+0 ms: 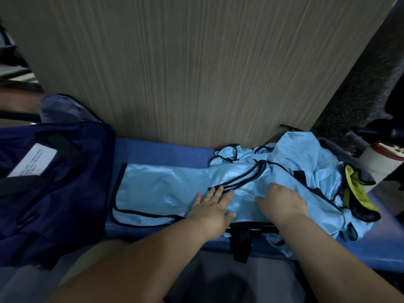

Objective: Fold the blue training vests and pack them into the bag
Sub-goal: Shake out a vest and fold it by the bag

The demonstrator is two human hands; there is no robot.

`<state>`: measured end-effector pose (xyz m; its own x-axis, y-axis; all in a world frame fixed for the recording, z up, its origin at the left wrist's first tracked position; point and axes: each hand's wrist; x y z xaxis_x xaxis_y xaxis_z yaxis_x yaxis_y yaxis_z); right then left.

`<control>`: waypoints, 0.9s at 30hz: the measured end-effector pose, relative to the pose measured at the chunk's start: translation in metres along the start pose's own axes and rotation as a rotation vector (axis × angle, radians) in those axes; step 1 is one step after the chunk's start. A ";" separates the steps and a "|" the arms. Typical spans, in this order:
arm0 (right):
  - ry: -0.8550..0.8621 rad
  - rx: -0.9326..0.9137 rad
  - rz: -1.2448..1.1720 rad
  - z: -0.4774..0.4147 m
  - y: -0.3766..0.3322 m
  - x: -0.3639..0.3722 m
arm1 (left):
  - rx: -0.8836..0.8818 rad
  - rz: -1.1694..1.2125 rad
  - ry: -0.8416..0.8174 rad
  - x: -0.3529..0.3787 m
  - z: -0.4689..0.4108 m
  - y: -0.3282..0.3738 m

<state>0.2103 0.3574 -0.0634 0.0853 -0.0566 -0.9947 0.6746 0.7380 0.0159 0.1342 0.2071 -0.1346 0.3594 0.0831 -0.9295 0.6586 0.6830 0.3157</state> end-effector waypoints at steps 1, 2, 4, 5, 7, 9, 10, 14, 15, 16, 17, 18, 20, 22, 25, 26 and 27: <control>-0.003 -0.010 -0.044 0.000 -0.002 -0.002 | 0.002 -0.001 -0.038 0.000 0.001 -0.002; -0.012 -0.015 -0.110 0.001 -0.005 -0.005 | -0.001 0.013 -0.061 0.001 0.000 -0.003; -0.041 -0.019 -0.263 0.000 -0.010 -0.010 | -0.001 0.117 -0.073 -0.004 0.000 -0.005; -0.051 -0.024 -0.342 0.001 -0.012 -0.013 | -0.008 0.228 -0.064 -0.008 0.001 -0.005; -0.053 -0.037 -0.517 0.003 -0.019 -0.021 | -0.075 0.597 -0.052 -0.020 0.004 -0.007; -0.038 -0.070 -0.684 0.008 -0.028 -0.031 | -0.166 0.974 -0.007 -0.032 0.006 -0.013; -0.035 -0.087 -0.756 0.010 -0.034 -0.035 | -0.210 1.089 0.033 -0.037 0.007 -0.019; -0.011 -0.158 -0.838 0.015 -0.073 -0.041 | -0.298 1.451 0.173 -0.054 0.007 -0.048; -0.002 -0.178 -0.826 0.014 -0.085 -0.039 | -0.321 1.498 0.201 -0.059 0.010 -0.055; 0.006 -0.195 -0.812 0.014 -0.096 -0.036 | -0.339 1.517 0.226 -0.063 0.014 -0.063; 0.008 -0.213 -0.801 0.014 -0.107 -0.033 | -0.346 1.522 0.253 -0.067 0.018 -0.069; 0.002 -0.232 -0.796 0.014 -0.118 -0.029 | -0.351 1.519 0.278 -0.068 0.021 -0.075; -0.023 -0.279 -0.781 0.016 -0.139 -0.021 | -0.355 1.523 0.319 -0.072 0.028 -0.086; -0.057 -0.323 -0.744 0.022 -0.158 -0.012 | -0.364 1.520 0.344 -0.076 0.035 -0.095; -0.108 -0.370 -0.700 0.028 -0.182 0.001 | -0.396 1.520 0.351 -0.081 0.043 -0.108; -0.136 -0.384 -0.684 0.028 -0.189 0.005 | -0.400 1.510 0.332 -0.083 0.046 -0.111; -0.167 -0.405 -0.652 0.029 -0.195 0.008 | -0.398 1.486 0.300 -0.085 0.049 -0.115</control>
<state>0.1010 0.1936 -0.0715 -0.1056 -0.6392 -0.7618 0.3093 0.7070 -0.6361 0.0603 0.0862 -0.0830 0.3317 0.9331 0.1390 -0.3805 -0.0025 0.9248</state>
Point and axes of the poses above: each hand's wrist, its own z-axis away from the middle knuckle, its own x-axis out of the palm, y = z × x, and after that the axes turned 3 degrees about z, right-handed
